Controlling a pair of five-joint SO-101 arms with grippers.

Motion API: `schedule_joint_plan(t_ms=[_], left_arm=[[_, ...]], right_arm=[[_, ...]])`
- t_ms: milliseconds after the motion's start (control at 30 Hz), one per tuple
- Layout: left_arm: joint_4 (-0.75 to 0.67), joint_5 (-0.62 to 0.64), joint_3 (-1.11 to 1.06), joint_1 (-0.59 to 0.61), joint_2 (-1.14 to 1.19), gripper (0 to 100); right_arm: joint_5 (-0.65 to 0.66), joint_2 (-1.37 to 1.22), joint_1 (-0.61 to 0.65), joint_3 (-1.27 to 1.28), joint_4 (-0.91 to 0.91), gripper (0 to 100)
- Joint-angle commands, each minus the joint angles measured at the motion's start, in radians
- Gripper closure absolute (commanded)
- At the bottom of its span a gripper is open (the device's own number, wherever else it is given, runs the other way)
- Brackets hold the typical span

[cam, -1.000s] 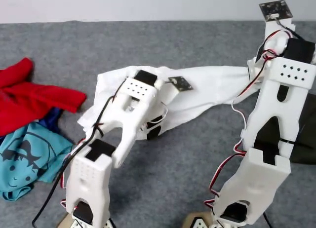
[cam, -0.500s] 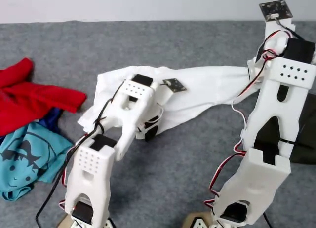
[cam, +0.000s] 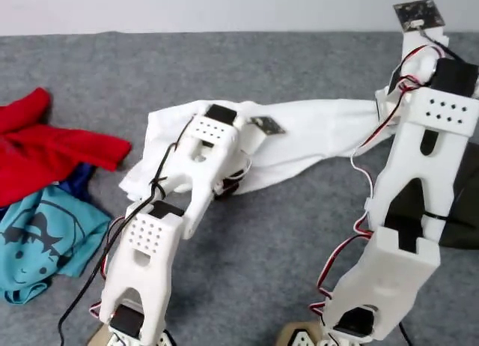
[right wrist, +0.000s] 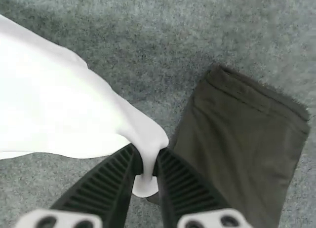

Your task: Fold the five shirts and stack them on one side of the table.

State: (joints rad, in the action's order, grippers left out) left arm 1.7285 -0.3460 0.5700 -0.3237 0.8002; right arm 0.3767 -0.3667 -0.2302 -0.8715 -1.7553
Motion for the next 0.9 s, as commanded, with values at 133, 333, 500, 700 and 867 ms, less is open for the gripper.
schedule_joint_plan(t_ms=[133,333,500,700,867], left_arm=[[0.025,0.054,0.081,0.087,-0.493,100],[0.002,0.051,0.082,0.192,-0.802,100],[-0.112,0.048,0.082,0.301,-0.990,100],[-0.247,0.048,0.084,0.370,-1.188,100],[-0.304,-0.046,0.084,0.391,-1.301,100]], right_arm=[[0.000,0.191,-0.005,-0.054,-0.039,98.9],[-0.002,0.315,-0.005,-0.054,-0.039,98.9],[-0.002,0.460,0.027,-0.057,-0.038,98.9],[-0.002,0.664,0.124,-0.057,0.062,98.8],[0.005,0.768,0.136,-0.057,0.245,98.8]])
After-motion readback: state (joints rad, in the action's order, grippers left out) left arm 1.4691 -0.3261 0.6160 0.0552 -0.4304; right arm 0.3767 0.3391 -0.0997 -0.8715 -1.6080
